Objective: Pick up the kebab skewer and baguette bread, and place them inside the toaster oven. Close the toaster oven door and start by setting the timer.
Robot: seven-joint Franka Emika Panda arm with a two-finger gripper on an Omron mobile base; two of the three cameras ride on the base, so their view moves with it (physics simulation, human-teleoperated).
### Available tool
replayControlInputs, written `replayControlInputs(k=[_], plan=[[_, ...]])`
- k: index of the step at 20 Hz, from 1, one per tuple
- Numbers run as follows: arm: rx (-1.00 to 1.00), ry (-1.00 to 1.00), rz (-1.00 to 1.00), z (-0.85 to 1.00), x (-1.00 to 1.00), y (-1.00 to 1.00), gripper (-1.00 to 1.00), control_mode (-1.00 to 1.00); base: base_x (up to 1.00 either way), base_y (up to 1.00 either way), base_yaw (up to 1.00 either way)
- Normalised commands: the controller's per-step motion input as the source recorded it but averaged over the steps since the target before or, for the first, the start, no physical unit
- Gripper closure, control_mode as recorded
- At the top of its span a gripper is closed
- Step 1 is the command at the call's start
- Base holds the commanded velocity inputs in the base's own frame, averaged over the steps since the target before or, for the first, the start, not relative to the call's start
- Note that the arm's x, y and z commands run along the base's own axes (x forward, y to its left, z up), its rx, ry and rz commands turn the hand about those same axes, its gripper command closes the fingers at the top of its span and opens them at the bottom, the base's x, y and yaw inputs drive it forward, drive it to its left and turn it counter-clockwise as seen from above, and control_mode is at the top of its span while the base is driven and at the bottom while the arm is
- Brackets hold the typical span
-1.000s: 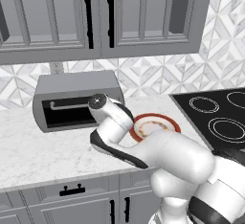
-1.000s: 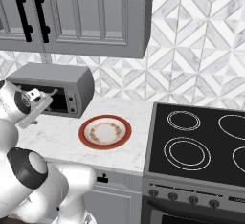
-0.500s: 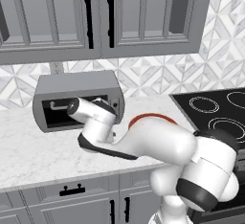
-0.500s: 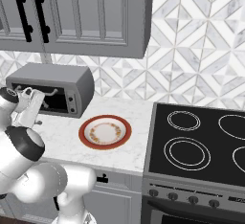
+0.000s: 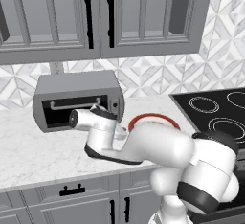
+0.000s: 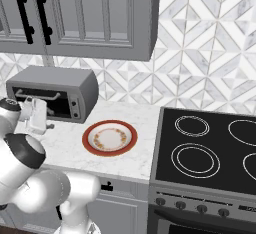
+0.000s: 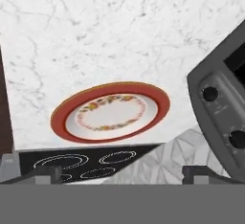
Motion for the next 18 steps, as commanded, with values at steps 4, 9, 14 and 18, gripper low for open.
replayControlInputs(k=[4, 9, 14, 18], plan=[[-0.25, 0.27, 0.39, -0.27, 0.16, -0.24, -1.00, -1.00, 0.00, 0.00, 0.00], [-0.06, 0.03, 0.41, -0.35, 0.50, -0.12, -1.00, -1.00, 0.00, 0.00, 0.00], [-0.01, 0.00, 0.25, -0.26, 0.63, 0.03, -1.00, -1.00, 0.00, 0.00, 0.00], [-0.05, 0.00, 0.06, -0.31, 0.43, 0.29, -1.00, -1.00, 0.00, 0.00, 0.00]])
